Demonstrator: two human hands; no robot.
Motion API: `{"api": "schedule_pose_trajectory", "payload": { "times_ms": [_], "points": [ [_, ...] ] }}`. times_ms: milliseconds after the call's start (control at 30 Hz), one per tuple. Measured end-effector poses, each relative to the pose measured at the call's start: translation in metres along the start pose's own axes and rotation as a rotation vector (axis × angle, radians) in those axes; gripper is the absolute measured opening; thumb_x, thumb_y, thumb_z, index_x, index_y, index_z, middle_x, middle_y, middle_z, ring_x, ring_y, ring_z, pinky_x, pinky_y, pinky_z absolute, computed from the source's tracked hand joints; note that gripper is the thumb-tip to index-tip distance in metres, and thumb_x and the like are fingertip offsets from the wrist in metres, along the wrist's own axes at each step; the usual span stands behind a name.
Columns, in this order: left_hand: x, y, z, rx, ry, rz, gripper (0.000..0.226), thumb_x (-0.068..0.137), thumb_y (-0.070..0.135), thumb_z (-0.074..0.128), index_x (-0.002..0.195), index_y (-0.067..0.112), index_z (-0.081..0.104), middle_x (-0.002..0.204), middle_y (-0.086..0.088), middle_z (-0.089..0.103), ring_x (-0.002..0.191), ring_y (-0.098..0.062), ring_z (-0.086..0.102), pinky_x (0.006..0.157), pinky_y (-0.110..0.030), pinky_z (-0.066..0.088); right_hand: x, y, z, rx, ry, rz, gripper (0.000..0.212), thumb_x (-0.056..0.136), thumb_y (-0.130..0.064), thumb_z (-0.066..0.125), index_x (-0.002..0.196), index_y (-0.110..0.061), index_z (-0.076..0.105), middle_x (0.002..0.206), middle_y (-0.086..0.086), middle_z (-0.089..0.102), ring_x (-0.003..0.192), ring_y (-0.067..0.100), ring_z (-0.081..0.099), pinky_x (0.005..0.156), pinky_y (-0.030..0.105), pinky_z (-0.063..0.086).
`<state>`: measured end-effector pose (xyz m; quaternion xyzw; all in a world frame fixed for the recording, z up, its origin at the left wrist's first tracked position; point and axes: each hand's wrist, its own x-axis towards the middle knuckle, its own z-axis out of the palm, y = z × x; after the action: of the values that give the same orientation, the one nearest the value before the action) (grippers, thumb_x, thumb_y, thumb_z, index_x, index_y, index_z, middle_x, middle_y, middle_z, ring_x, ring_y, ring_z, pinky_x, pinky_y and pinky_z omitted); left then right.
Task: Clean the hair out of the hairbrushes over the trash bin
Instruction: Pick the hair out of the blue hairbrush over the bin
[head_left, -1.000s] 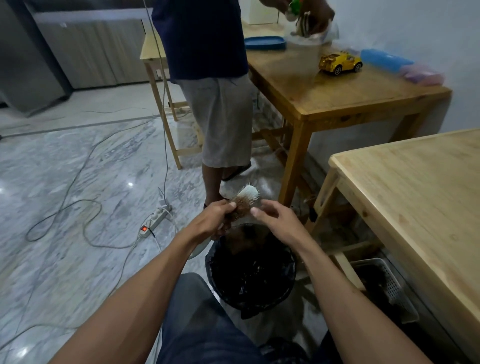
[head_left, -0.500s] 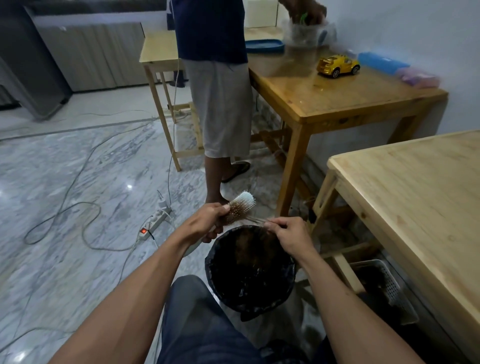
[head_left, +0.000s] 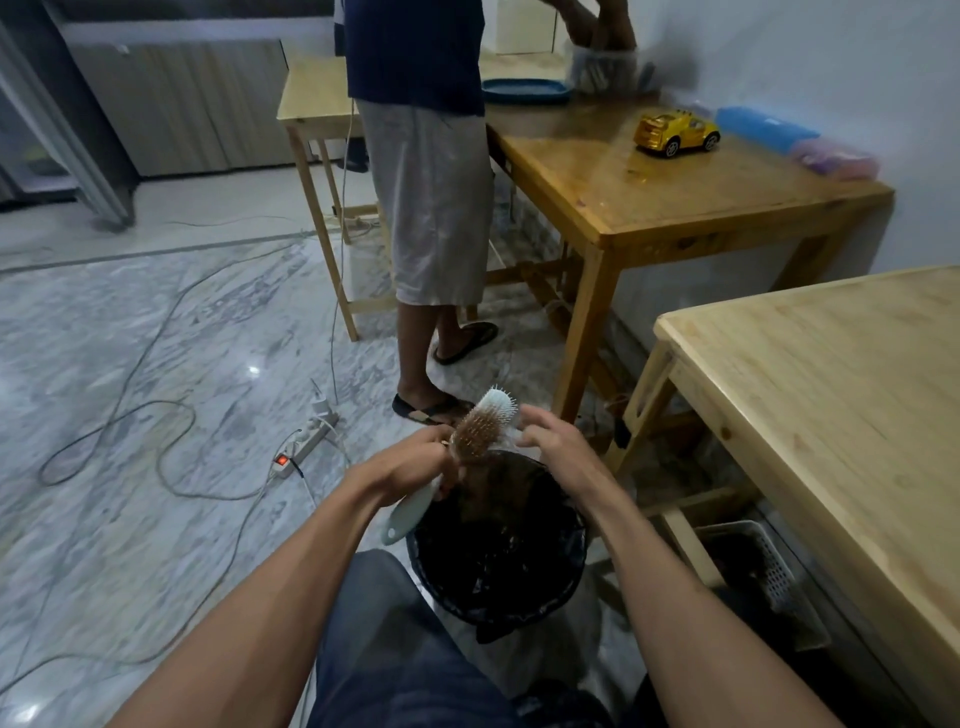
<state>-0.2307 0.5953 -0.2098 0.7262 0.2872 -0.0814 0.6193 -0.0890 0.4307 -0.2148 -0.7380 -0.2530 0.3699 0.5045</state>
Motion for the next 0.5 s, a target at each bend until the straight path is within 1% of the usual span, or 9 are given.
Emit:
{"api": "schedule_pose_trajectory", "payload": {
  "times_ms": [33,100,133,167,233,300,367,433,500],
  "points": [
    [0.001,0.0,0.0,0.001,0.002,0.012,0.027,0.073,-0.001,0.064,0.1,0.004,0.059,0.082,-0.016,0.061,0.064,-0.023,0.056,0.059,-0.037,0.047,-0.002,-0.004,0.002,-0.004,-0.017,0.007,0.054,0.092,-0.039,0.066,0.142,-0.027,0.051,0.13,-0.01,0.06,0.12,0.008,0.057,0.088,0.021,0.04],
    [0.002,-0.001,-0.002,-0.022,0.008,0.036,0.02,0.089,0.001,0.065,0.108,0.004,0.06,0.088,-0.016,0.066,0.068,-0.021,0.063,0.065,-0.039,0.054,0.003,0.002,0.005,-0.019,-0.006,0.038,0.057,0.092,-0.042,0.073,0.142,-0.018,0.057,0.127,-0.004,0.068,0.113,0.009,0.065,0.091,0.023,0.047],
    [0.003,-0.002,-0.004,-0.032,0.013,0.032,0.019,0.093,0.002,0.063,0.111,0.002,0.059,0.091,-0.017,0.065,0.069,-0.021,0.064,0.067,-0.041,0.056,0.007,0.007,0.005,-0.038,0.018,0.03,0.051,0.091,-0.041,0.075,0.133,-0.013,0.066,0.118,0.0,0.074,0.104,0.009,0.069,0.087,0.022,0.05],
    [0.002,-0.003,-0.006,-0.034,0.02,0.022,0.02,0.094,0.002,0.062,0.114,0.001,0.059,0.092,-0.017,0.064,0.07,-0.021,0.064,0.067,-0.04,0.057,0.007,0.009,0.007,-0.052,0.041,0.009,0.04,0.091,-0.038,0.075,0.12,-0.01,0.075,0.102,0.0,0.077,0.089,0.007,0.071,0.078,0.019,0.051],
    [0.001,-0.006,-0.008,-0.034,0.034,-0.007,0.019,0.096,0.004,0.062,0.115,0.003,0.062,0.091,-0.015,0.061,0.069,-0.02,0.062,0.063,-0.037,0.057,0.007,0.011,0.009,-0.092,0.078,-0.022,0.028,0.093,-0.035,0.074,0.095,-0.007,0.081,0.077,-0.002,0.072,0.067,0.005,0.063,0.065,0.019,0.046],
    [0.001,-0.009,-0.008,-0.03,0.072,-0.013,0.011,0.097,0.007,0.063,0.105,0.013,0.066,0.086,-0.015,0.057,0.065,-0.02,0.057,0.062,-0.036,0.055,0.008,0.012,0.011,-0.135,0.11,-0.027,0.026,0.095,-0.033,0.072,0.081,-0.012,0.081,0.067,-0.005,0.069,0.057,0.0,0.058,0.061,0.019,0.044],
    [0.0,-0.012,-0.005,0.02,0.148,0.032,0.012,0.098,0.007,0.062,0.091,0.018,0.064,0.079,-0.014,0.056,0.065,-0.022,0.056,0.06,-0.034,0.053,0.007,0.012,0.013,-0.172,0.114,-0.008,0.026,0.095,-0.032,0.072,0.073,-0.021,0.078,0.061,-0.01,0.067,0.049,-0.006,0.054,0.056,0.013,0.043],
    [0.0,-0.015,-0.003,0.071,0.188,0.093,0.019,0.098,0.008,0.06,0.08,0.012,0.065,0.072,-0.01,0.056,0.062,-0.022,0.055,0.057,-0.033,0.05,0.005,0.014,0.015,-0.224,0.118,0.005,0.026,0.095,-0.035,0.072,0.073,-0.022,0.078,0.061,-0.009,0.068,0.05,-0.005,0.055,0.055,0.014,0.043],
    [0.001,-0.018,-0.001,0.087,0.218,0.119,0.036,0.099,0.009,0.057,0.065,0.017,0.066,0.065,-0.008,0.052,0.057,-0.02,0.05,0.05,-0.029,0.044,0.002,0.013,0.014,-0.244,0.121,0.008,0.025,0.095,-0.036,0.071,0.08,-0.019,0.082,0.065,-0.008,0.071,0.054,-0.002,0.057,0.056,0.016,0.043]
  ]
}}
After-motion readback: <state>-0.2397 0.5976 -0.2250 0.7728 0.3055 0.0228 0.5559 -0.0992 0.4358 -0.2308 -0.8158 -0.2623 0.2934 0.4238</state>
